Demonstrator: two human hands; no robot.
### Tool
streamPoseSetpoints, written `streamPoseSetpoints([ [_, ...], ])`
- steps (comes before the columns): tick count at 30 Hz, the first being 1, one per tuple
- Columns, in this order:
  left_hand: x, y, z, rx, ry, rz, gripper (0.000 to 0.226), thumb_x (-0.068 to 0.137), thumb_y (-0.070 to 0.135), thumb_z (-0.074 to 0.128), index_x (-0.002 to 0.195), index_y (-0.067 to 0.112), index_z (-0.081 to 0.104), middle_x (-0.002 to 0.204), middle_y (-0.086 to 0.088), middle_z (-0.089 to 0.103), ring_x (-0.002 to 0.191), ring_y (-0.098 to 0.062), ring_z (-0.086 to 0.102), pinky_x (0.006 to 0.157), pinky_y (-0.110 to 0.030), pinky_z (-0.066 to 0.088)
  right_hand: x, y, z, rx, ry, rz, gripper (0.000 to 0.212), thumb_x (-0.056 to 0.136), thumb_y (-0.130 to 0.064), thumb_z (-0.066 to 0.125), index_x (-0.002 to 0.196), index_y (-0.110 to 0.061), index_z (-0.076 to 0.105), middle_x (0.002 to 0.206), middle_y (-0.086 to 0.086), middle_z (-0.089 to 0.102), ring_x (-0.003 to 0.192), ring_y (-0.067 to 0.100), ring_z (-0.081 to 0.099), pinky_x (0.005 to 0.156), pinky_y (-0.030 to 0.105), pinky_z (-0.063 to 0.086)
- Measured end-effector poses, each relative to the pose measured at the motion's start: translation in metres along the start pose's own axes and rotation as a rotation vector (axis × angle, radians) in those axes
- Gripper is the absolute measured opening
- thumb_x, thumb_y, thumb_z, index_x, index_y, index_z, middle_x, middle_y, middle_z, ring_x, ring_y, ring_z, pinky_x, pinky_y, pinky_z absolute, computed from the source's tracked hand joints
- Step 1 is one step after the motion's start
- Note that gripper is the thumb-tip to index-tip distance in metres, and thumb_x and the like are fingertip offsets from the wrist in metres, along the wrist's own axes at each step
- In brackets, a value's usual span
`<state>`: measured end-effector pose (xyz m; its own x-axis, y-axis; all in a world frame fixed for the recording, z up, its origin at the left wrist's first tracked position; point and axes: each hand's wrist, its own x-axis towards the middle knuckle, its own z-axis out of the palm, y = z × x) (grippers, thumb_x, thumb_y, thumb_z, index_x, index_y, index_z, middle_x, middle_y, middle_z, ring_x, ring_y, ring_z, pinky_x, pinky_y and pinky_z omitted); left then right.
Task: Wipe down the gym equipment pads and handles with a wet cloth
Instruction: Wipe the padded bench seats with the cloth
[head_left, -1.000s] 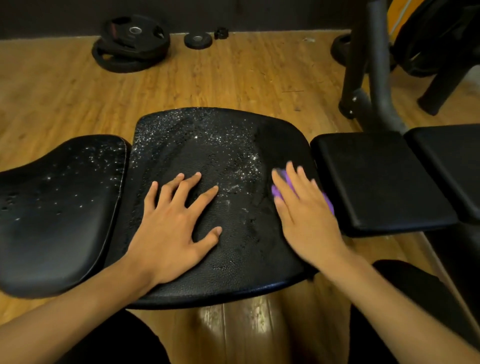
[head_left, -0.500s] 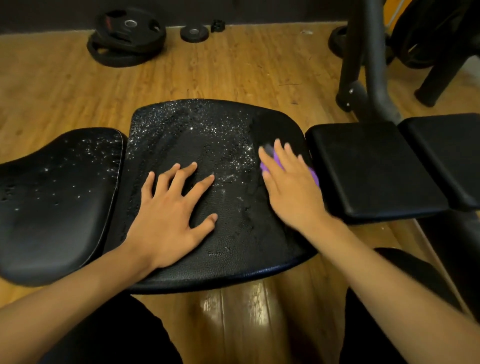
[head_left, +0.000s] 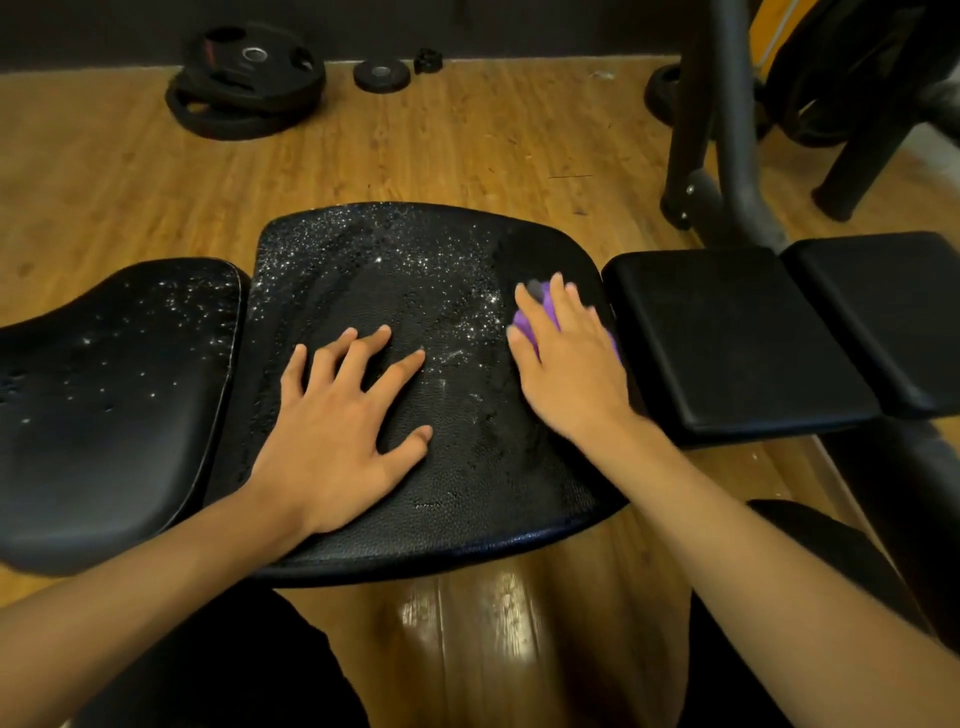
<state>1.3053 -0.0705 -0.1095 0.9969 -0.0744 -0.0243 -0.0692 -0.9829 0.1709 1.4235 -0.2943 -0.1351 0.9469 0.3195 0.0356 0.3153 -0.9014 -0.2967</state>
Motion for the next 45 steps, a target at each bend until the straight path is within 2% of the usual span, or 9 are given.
streamPoseSetpoints([
  [6, -0.001, 0.0, -0.001, -0.002, -0.001, 0.003, 0.08, 0.09, 0.074, 0.026, 0.16, 0.037, 0.034, 0.167, -0.003, 0.029, 0.157, -0.03, 0.018, 0.125, -0.063, 0.013, -0.14, -0.008, -0.01, -0.085, -0.037, -0.065, 0.058, 0.107, -0.048, 0.014, 0.159, -0.029, 0.033, 0.166, 0.006, 0.029, 0.154, 0.021, 0.026, 0.125, 0.035, 0.023],
  [13, 0.002, 0.0, -0.001, -0.022, 0.01, 0.004, 0.081, 0.089, 0.076, 0.024, 0.16, 0.038, 0.033, 0.168, -0.001, 0.027, 0.157, -0.029, 0.016, 0.126, -0.061, 0.009, 0.028, 0.014, -0.009, -0.018, -0.023, -0.01, 0.053, 0.111, -0.042, 0.022, 0.163, -0.03, 0.019, 0.172, 0.01, 0.004, 0.158, 0.023, -0.001, 0.128, 0.039, 0.0],
  [17, -0.001, 0.0, -0.001, -0.016, 0.012, -0.002, 0.08, 0.089, 0.075, 0.024, 0.16, 0.038, 0.034, 0.167, -0.002, 0.029, 0.157, -0.029, 0.017, 0.126, -0.06, 0.01, 0.045, 0.005, -0.005, -0.052, -0.018, 0.049, 0.059, 0.108, -0.055, 0.019, 0.163, -0.034, 0.017, 0.172, 0.009, 0.004, 0.158, 0.023, -0.002, 0.125, 0.045, -0.011],
  [22, -0.002, 0.001, -0.002, -0.003, 0.004, -0.002, 0.079, 0.09, 0.074, 0.027, 0.159, 0.037, 0.035, 0.166, -0.002, 0.031, 0.156, -0.03, 0.019, 0.126, -0.061, 0.012, -0.081, 0.001, -0.015, -0.029, -0.037, -0.063, 0.065, 0.104, -0.061, 0.021, 0.163, -0.034, 0.013, 0.17, 0.006, 0.016, 0.157, 0.022, 0.01, 0.126, 0.033, 0.008],
  [26, -0.001, 0.002, -0.003, -0.007, 0.007, -0.004, 0.079, 0.089, 0.074, 0.028, 0.159, 0.038, 0.036, 0.165, -0.002, 0.032, 0.156, -0.029, 0.019, 0.126, -0.061, 0.012, -0.114, 0.011, -0.02, -0.092, -0.053, -0.095, 0.064, 0.103, -0.061, 0.023, 0.161, -0.034, 0.026, 0.162, 0.006, 0.035, 0.154, 0.024, 0.022, 0.126, 0.039, 0.014],
  [30, 0.001, 0.002, -0.003, -0.011, 0.019, -0.006, 0.078, 0.089, 0.074, 0.029, 0.159, 0.039, 0.036, 0.166, -0.001, 0.032, 0.156, -0.029, 0.019, 0.126, -0.06, 0.011, -0.007, 0.026, -0.013, -0.051, -0.049, -0.108, 0.059, 0.108, -0.054, 0.026, 0.163, -0.035, 0.017, 0.171, 0.008, 0.009, 0.158, 0.024, -0.002, 0.125, 0.036, -0.002],
  [34, 0.0, 0.002, -0.001, -0.013, 0.021, -0.012, 0.078, 0.089, 0.073, 0.029, 0.159, 0.039, 0.036, 0.166, -0.001, 0.031, 0.156, -0.029, 0.019, 0.127, -0.059, 0.01, 0.077, 0.025, -0.007, -0.014, -0.041, -0.006, 0.057, 0.11, -0.049, 0.021, 0.164, -0.031, 0.014, 0.172, 0.011, -0.001, 0.158, 0.027, -0.008, 0.127, 0.041, -0.003],
  [42, 0.0, 0.002, 0.0, 0.007, 0.021, -0.005, 0.076, 0.091, 0.073, 0.031, 0.158, 0.038, 0.038, 0.164, -0.002, 0.034, 0.155, -0.03, 0.023, 0.125, -0.062, 0.015, -0.111, 0.019, -0.014, -0.034, -0.053, -0.081, 0.061, 0.104, -0.055, 0.007, 0.162, -0.036, 0.011, 0.17, 0.001, -0.001, 0.158, 0.017, -0.005, 0.127, 0.037, 0.002],
  [45, 0.001, 0.002, 0.0, -0.001, 0.027, -0.006, 0.075, 0.091, 0.073, 0.031, 0.158, 0.039, 0.037, 0.165, -0.001, 0.033, 0.155, -0.029, 0.022, 0.126, -0.061, 0.014, -0.085, 0.023, -0.019, -0.04, -0.089, -0.084, 0.063, 0.103, -0.054, 0.005, 0.162, -0.034, 0.007, 0.171, 0.005, 0.001, 0.158, 0.019, -0.007, 0.125, 0.033, -0.005],
])
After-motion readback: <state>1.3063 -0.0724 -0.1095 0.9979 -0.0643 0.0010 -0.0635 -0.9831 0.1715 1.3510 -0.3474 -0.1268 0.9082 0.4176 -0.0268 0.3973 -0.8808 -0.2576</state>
